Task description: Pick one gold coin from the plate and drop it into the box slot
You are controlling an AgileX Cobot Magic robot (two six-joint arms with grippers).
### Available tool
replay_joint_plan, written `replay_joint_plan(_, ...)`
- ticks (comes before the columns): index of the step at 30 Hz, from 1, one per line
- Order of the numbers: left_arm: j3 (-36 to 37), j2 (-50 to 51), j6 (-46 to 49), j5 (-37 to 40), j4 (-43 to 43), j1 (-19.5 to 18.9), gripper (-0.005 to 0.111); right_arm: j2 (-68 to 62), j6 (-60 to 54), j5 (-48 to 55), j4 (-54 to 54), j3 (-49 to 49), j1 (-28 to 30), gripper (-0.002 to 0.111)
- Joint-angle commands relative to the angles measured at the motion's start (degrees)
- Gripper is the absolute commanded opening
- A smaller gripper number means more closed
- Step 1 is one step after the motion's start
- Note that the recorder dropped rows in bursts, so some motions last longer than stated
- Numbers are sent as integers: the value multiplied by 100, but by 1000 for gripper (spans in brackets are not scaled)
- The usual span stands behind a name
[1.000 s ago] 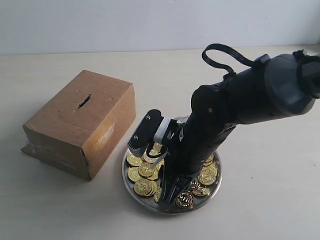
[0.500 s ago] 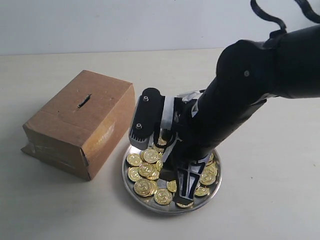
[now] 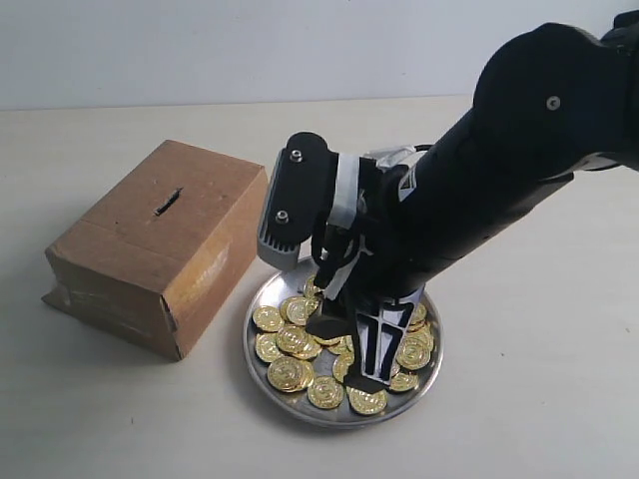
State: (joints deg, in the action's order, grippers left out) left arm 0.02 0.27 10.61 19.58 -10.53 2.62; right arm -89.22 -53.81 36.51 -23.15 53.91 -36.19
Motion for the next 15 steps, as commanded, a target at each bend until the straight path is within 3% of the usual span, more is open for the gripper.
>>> replay_joint_plan(1,-2,-27,-278,-676,-1610,-18,0,55,-72,-28,-41,-13,-11,20)
replay_joint_plan(5,-2,-27,-638,-1417,-3688,-18,0,55,-129,-39,-41,-13,-11,20)
replay_joint_plan(7,-2,-27,-640,-1711,-4311,-18,0,55,-144,-61,-41,-13,-11,20)
replay_joint_plan(10,-2,-27,-640,-1747,-4505,-18,0,55,-144,-76,-41,-13,-11,20)
replay_joint_plan(15,-288,760,-216,-727,-4470,-18,0,55,-156,-150,-41,-13,-11,20)
